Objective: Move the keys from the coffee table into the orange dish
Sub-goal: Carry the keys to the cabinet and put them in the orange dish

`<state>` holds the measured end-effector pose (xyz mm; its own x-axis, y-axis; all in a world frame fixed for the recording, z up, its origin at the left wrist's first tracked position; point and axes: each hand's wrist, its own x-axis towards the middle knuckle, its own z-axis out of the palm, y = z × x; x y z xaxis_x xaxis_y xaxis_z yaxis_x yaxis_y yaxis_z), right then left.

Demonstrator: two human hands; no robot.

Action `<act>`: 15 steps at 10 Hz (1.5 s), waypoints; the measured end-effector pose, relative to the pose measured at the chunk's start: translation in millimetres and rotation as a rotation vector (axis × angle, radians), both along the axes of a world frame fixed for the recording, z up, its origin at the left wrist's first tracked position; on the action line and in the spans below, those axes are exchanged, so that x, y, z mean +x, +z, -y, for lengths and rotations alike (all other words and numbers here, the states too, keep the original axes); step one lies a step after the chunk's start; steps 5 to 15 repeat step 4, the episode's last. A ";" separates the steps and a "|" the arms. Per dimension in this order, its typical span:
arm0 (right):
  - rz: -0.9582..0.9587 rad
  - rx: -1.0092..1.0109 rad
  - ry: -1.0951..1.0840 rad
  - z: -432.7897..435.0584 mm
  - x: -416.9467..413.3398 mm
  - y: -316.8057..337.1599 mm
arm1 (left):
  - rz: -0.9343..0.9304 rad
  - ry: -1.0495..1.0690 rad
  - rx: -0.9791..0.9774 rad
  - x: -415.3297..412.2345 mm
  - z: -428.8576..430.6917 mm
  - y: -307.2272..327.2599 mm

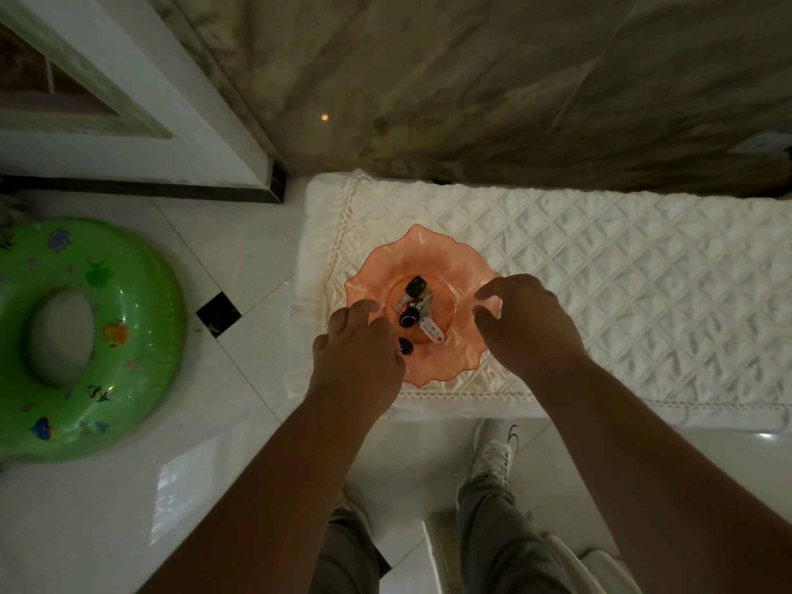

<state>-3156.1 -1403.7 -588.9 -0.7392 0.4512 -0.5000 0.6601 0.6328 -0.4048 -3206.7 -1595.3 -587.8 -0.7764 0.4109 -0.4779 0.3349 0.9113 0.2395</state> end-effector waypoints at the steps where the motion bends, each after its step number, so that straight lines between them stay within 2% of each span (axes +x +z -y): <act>1: -0.017 0.005 -0.006 0.3 2.2 -5.1 | -0.013 -0.028 -0.025 5.4 0.3 -11.9; 3: -0.048 -0.005 -0.006 1.7 13.9 -17.8 | 0.015 -0.043 -0.089 18.0 -1.7 -29.1; 15: -0.066 -0.018 -0.008 2.4 21.4 -16.2 | 0.012 -0.053 -0.069 24.1 -1.8 -26.2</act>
